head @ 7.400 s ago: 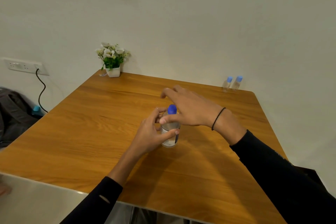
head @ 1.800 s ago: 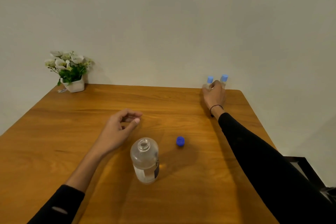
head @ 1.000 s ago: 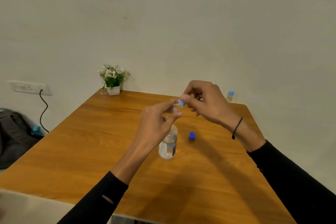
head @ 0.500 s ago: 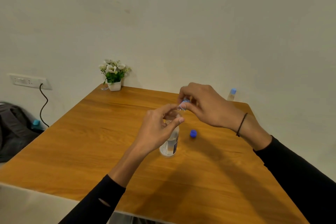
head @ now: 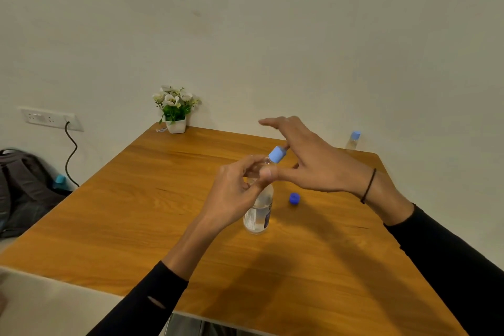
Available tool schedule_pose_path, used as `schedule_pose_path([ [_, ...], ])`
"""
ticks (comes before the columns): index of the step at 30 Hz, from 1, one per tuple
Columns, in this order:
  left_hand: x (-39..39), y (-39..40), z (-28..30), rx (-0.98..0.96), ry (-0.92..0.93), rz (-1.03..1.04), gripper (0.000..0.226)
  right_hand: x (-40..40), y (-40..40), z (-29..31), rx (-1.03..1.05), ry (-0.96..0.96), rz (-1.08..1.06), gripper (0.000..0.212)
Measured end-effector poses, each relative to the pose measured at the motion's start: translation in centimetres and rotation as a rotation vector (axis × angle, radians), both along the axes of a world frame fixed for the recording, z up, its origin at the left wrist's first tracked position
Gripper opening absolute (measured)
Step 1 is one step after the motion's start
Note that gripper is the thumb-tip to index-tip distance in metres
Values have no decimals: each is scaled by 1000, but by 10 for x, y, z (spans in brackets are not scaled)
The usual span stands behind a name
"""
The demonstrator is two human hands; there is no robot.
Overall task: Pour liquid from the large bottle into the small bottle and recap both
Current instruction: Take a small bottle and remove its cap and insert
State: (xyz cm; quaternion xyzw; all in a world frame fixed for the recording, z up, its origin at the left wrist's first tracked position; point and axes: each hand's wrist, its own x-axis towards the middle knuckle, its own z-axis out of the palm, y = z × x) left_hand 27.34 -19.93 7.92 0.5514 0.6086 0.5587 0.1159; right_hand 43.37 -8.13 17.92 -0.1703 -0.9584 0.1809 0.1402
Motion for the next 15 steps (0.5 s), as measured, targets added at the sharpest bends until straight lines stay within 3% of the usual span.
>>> schedule_pose_path([
  [3,1,2,1,-8,15,-4,34,-4,-1,-1,187,37,-105,46],
  [6,-1,4,-1,-21,12,-14,35,0,-1,3,173,84,11,10],
  [11,-6,3,-5,-23,8,11,45,12,9,2,8,306,-13,16],
  [15,-12,-1,-4,20,-35,41,39,21,27,-25,29,380,-157,17],
])
